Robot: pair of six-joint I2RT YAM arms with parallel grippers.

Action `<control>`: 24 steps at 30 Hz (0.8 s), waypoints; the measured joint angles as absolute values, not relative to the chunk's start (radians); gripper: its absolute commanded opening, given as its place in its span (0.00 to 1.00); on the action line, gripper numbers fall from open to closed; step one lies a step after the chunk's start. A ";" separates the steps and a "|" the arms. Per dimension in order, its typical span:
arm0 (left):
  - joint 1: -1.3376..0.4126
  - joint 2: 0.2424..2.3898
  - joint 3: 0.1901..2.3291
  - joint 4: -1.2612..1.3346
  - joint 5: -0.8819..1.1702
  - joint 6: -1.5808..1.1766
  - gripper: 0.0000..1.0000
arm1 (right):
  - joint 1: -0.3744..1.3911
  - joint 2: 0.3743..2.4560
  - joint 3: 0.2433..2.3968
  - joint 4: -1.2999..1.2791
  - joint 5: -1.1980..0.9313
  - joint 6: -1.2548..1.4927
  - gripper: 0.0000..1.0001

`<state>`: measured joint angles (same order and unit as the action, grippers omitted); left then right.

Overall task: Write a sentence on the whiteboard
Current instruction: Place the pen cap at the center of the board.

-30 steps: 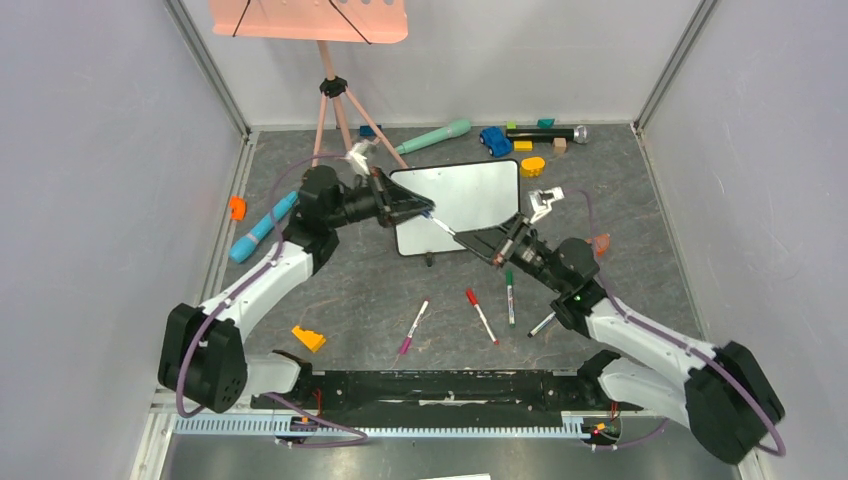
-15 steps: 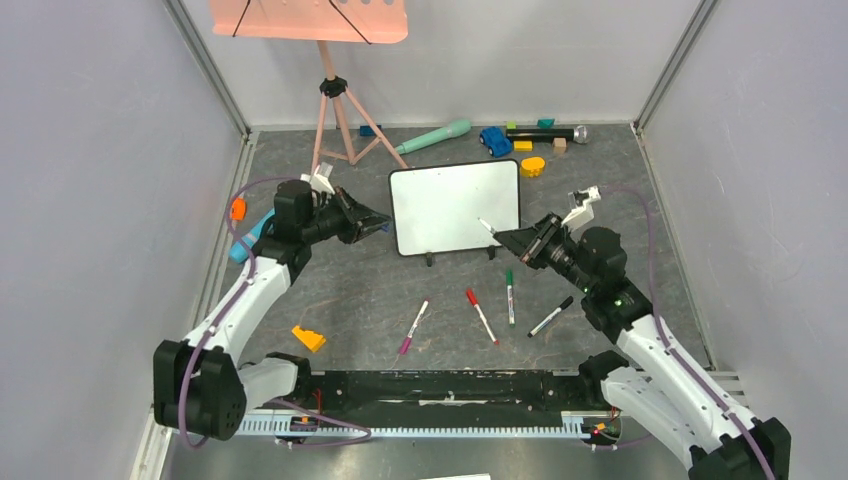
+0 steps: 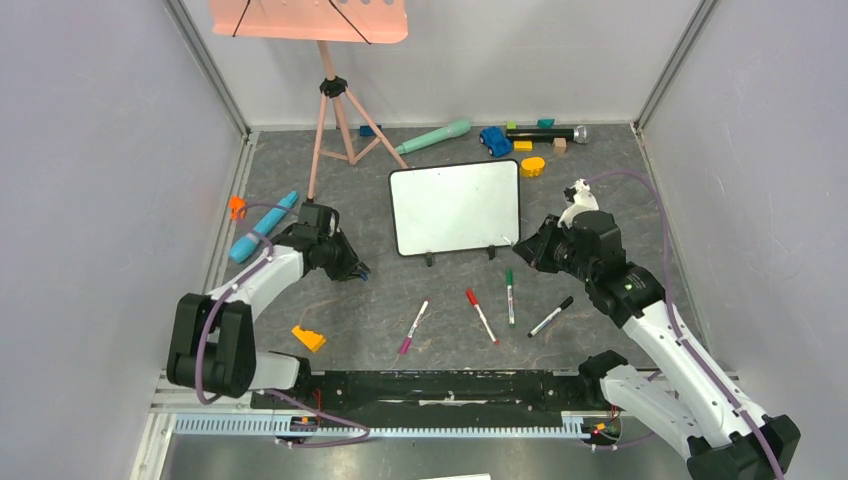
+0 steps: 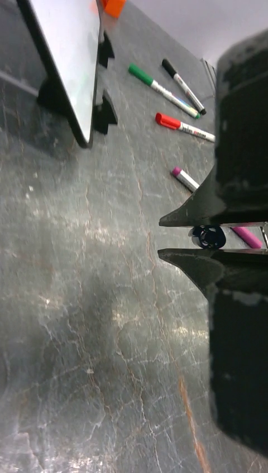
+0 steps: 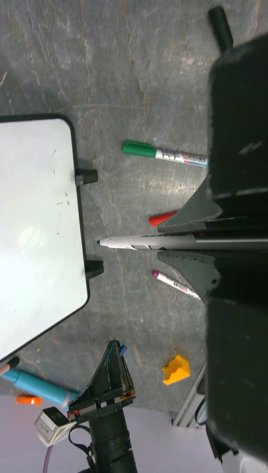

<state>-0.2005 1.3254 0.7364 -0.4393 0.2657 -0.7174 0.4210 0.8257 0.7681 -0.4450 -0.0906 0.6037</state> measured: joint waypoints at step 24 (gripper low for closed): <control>-0.200 1.299 0.766 -0.545 0.323 -0.555 1.00 | 0.414 0.886 0.865 -0.735 0.095 0.514 0.00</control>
<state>-0.2001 1.2995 0.7658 -0.5446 0.3229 -0.5549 0.4137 0.8864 0.8646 -0.7345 0.0952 0.5144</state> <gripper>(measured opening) 0.991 0.118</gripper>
